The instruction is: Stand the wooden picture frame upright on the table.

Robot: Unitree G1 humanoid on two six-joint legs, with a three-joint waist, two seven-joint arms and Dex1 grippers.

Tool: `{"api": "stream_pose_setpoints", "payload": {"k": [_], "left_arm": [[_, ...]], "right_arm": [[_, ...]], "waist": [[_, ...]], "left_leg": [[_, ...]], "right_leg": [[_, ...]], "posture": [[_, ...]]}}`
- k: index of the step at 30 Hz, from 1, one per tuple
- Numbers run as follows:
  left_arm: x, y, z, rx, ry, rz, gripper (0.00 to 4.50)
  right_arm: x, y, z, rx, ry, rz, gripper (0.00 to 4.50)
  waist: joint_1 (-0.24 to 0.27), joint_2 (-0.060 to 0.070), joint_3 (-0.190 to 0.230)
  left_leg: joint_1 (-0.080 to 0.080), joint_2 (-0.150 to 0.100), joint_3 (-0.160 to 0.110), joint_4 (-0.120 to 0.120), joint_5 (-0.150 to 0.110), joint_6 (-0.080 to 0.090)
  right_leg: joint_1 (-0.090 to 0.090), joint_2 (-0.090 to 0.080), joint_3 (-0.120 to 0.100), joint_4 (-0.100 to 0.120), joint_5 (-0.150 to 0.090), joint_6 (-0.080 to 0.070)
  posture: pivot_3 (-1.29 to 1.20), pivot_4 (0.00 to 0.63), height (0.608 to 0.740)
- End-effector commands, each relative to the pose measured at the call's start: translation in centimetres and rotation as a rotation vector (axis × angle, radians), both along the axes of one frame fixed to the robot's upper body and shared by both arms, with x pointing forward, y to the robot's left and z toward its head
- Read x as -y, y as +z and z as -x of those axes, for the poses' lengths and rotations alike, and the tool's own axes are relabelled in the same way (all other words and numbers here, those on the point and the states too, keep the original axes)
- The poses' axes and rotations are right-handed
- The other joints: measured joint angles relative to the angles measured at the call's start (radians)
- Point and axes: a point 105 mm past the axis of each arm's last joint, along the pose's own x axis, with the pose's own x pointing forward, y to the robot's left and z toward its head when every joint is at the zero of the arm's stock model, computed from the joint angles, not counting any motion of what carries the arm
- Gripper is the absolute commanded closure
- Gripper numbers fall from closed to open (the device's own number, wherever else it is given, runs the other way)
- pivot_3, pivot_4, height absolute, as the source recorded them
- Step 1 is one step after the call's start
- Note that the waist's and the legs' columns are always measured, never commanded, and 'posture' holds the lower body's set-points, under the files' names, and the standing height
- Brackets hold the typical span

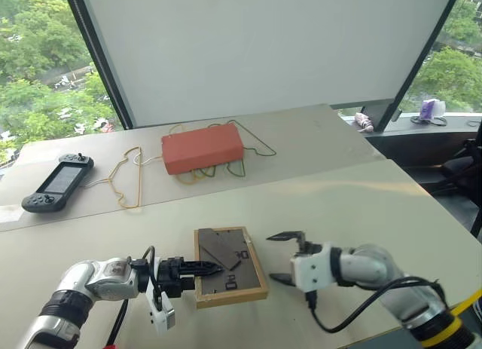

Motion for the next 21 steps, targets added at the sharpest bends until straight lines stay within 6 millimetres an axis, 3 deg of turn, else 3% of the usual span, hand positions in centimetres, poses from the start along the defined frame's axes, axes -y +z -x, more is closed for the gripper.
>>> {"api": "stream_pose_setpoints", "payload": {"k": [1,3,6,10,12,17,21], "left_arm": [[0.0,0.6,-0.1,0.014,-0.003,0.015,3.34],[0.0,0.6,0.0,0.014,-0.004,0.015,3.34],[0.1,0.6,0.2,0.013,-0.007,0.019,3.34],[0.2,0.7,0.2,0.014,-0.006,0.024,3.34],[0.3,0.7,0.2,0.013,-0.007,0.024,3.34],[0.5,0.8,0.2,0.013,-0.011,0.03,3.34],[0.6,0.9,0.3,0.013,-0.013,0.036,3.34]], "right_arm": [[4.5,2.2,-4.1,-0.204,-0.288,-0.071,0.05],[6.4,3.3,-5.0,-0.417,-0.382,-0.12,0.05],[5.9,5.9,-4.7,-0.686,-0.38,-0.251,0.05],[1.0,11.2,-3.2,-1.057,-0.129,-0.449,0.05],[-1.2,12.1,-2.7,-1.123,-0.054,-0.456,0.05],[-5.7,10.2,-2.7,-1.251,-0.042,-0.366,0.05],[-6.3,6.9,-3.3,-1.27,-0.121,-0.278,0.05]], "waist": [[0.005,0.0,0.0],[0.008,0.001,0.001],[0.016,0.001,0.001],[0.005,0.001,0.001],[0.0,0.002,0.001],[0.004,0.002,0.001],[0.002,0.002,0.001]], "left_leg": [[0.002,0.0,0.0,0.0,0.0,0.0],[0.005,0.0,0.0,0.0,0.0,0.0],[0.006,0.002,0.0,-0.002,-0.001,0.001],[0.007,0.003,0.0,-0.009,-0.001,0.002],[0.008,0.003,0.0,-0.009,-0.001,0.001],[0.007,0.002,-0.001,-0.009,-0.001,0.001],[0.003,0.001,0.0,-0.008,-0.001,0.001]], "right_leg": [[0.003,0.0,0.0,-0.001,0.0,0.0],[0.008,0.0,0.0,-0.005,0.002,0.0],[0.008,0.001,-0.001,-0.006,0.002,-0.001],[0.007,0.003,0.0,-0.006,0.002,-0.002],[0.006,0.003,0.0,-0.006,0.002,-0.002],[0.005,0.001,-0.003,-0.006,0.002,-0.001],[0.0,-0.001,-0.006,-0.006,0.002,-0.001]], "posture": [[0.0,0.15,0.74],[0.0,0.15,0.74],[0.0,0.15,0.74],[0.0,0.15,0.74],[0.0,0.15,0.74],[0.0,0.15,0.74],[0.0,0.15,0.74]]}}
